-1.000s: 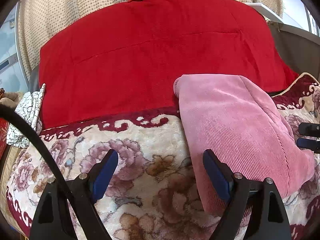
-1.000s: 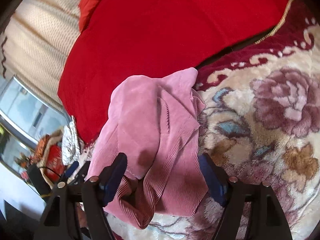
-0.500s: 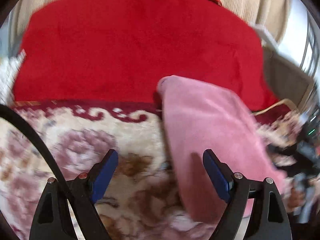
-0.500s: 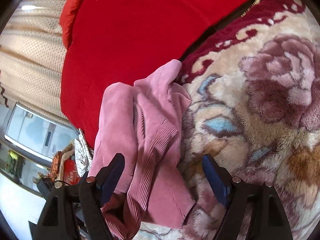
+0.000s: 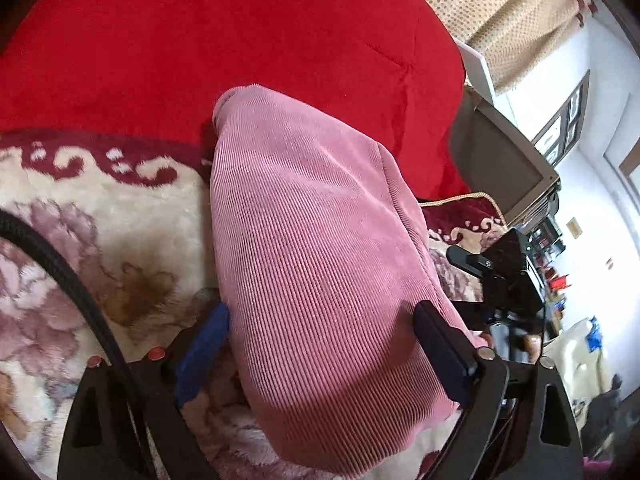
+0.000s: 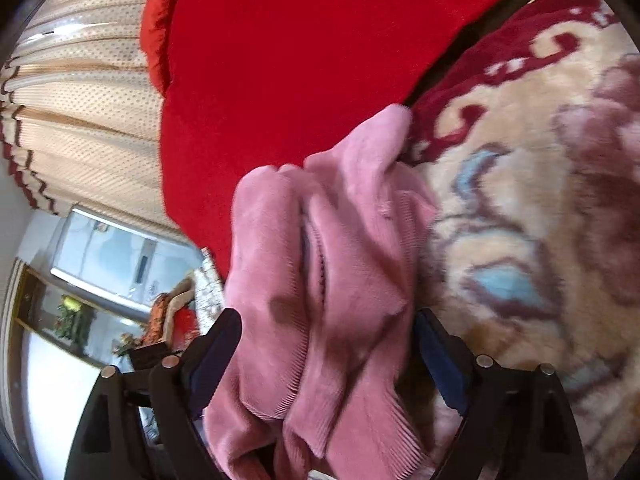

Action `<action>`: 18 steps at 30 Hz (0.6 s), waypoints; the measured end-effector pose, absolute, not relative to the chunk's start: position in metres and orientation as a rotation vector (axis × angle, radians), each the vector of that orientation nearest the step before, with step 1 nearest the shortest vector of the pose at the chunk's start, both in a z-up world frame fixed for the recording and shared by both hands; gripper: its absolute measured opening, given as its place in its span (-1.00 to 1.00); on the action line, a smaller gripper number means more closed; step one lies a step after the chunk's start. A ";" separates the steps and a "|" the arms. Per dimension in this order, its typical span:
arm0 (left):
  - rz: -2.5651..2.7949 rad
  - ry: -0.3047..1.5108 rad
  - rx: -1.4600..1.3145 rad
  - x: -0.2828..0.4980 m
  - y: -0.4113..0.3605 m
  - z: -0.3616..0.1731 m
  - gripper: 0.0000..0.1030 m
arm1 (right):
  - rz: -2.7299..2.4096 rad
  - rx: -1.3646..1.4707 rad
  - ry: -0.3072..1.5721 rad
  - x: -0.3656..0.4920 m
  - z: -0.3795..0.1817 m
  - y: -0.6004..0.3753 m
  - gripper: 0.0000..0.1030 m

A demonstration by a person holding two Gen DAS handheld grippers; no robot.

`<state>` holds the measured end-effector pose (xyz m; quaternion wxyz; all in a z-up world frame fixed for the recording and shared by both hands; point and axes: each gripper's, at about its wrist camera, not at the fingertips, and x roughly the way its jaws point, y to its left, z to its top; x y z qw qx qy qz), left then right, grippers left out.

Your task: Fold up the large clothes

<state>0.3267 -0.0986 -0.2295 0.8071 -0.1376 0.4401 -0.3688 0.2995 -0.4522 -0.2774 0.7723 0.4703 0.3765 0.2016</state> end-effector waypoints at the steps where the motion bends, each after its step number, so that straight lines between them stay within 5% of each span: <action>1: -0.795 0.947 -0.300 0.328 -0.100 -0.231 0.85 | 0.449 1.020 0.822 0.303 -0.278 -0.449 0.75; 6: -0.815 0.970 -0.340 0.332 -0.100 -0.234 0.92 | 0.486 1.000 0.826 0.325 -0.278 -0.433 0.99; 18: -0.799 0.978 -0.363 0.342 -0.121 -0.237 0.98 | 0.441 0.833 0.858 0.342 -0.275 -0.405 0.99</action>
